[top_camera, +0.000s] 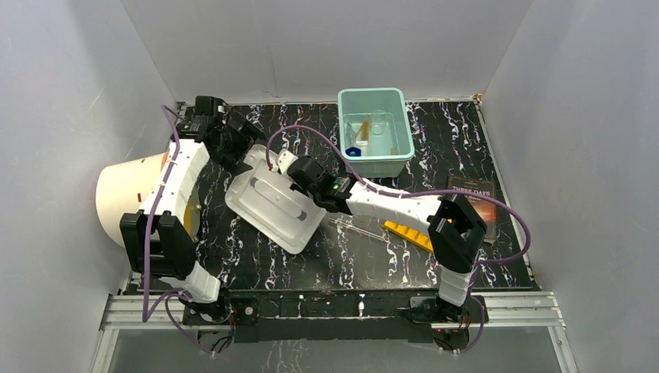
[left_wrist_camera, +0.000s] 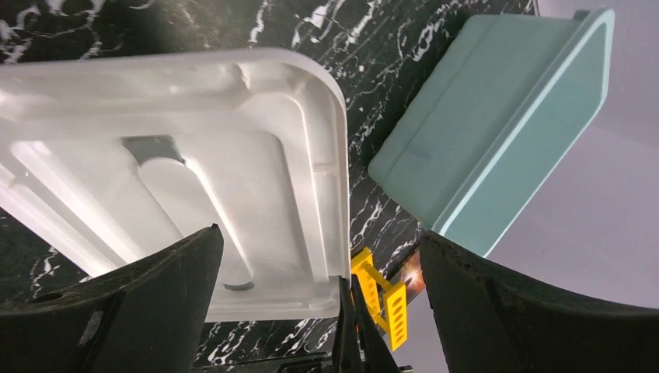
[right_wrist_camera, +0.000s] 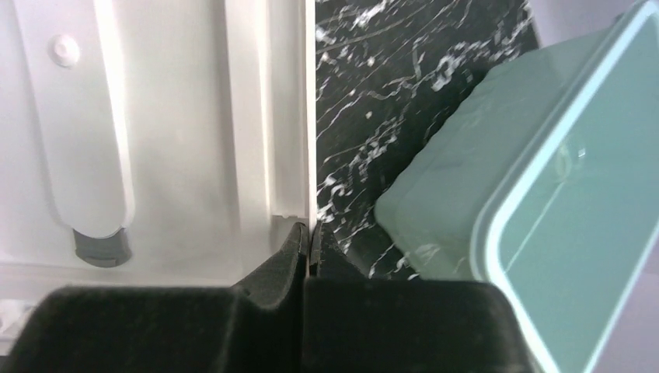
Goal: Organize the chemistry lab equipment
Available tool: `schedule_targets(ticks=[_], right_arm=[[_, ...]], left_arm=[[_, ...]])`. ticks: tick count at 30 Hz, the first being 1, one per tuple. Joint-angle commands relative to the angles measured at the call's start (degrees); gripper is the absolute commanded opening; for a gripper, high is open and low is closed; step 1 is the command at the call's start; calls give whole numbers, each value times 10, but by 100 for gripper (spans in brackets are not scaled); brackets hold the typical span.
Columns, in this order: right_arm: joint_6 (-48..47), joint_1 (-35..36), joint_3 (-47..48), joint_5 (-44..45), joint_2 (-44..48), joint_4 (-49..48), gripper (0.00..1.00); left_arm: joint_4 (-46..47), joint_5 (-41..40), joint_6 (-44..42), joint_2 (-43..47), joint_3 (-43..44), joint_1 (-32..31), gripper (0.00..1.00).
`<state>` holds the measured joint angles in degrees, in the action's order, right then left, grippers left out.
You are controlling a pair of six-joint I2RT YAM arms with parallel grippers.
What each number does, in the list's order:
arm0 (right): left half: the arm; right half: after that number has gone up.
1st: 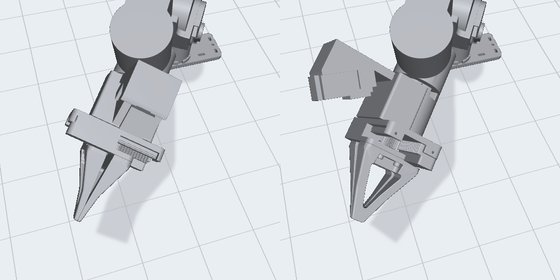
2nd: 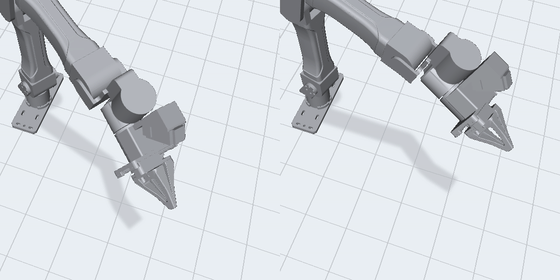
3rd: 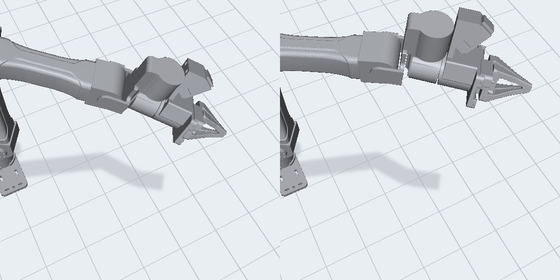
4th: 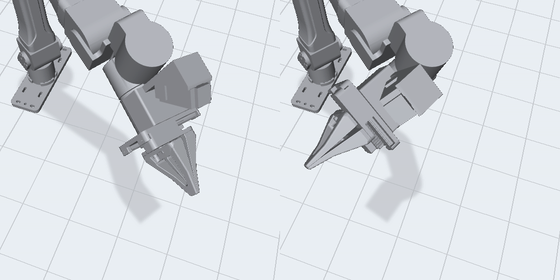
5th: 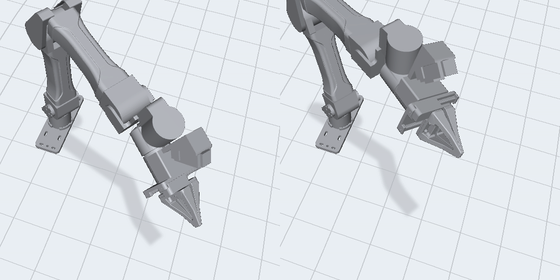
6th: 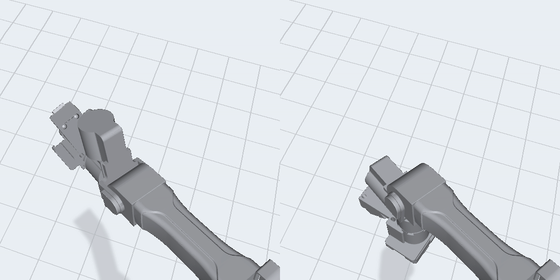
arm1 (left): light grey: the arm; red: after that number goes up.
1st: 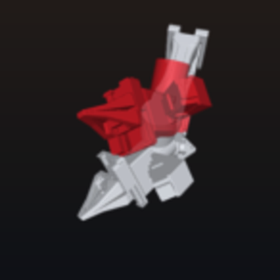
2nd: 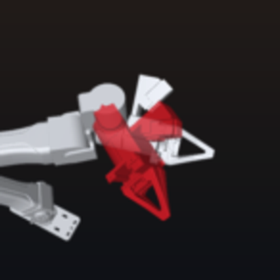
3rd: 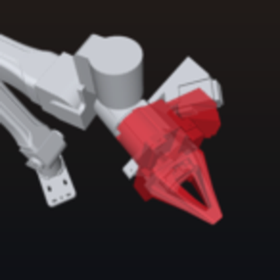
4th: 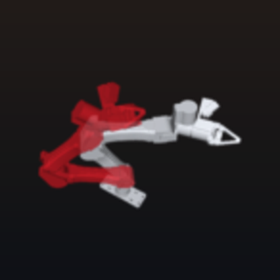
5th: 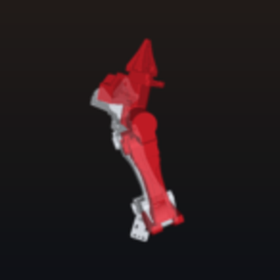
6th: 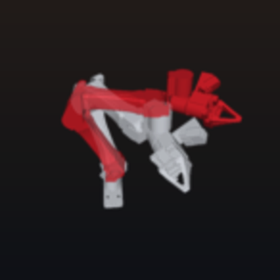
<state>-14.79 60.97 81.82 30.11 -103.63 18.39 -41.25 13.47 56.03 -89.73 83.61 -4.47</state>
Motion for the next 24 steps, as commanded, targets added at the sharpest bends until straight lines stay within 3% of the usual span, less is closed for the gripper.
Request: schedule_targets(ticks=[1, 12, 24], right_arm=[[-64, -1, 44, 33, 39, -63, 0], [-125, 0, 19, 50, 76, -110, 0], [-195, 5, -13, 45, 99, -163, 0]], left_arm=[[-7, 16, 4, -19, 44, -33, 97], [-102, -68, -4, -97, 154, -73, 96], [-111, -45, 2, -115, 183, -76, 81]])
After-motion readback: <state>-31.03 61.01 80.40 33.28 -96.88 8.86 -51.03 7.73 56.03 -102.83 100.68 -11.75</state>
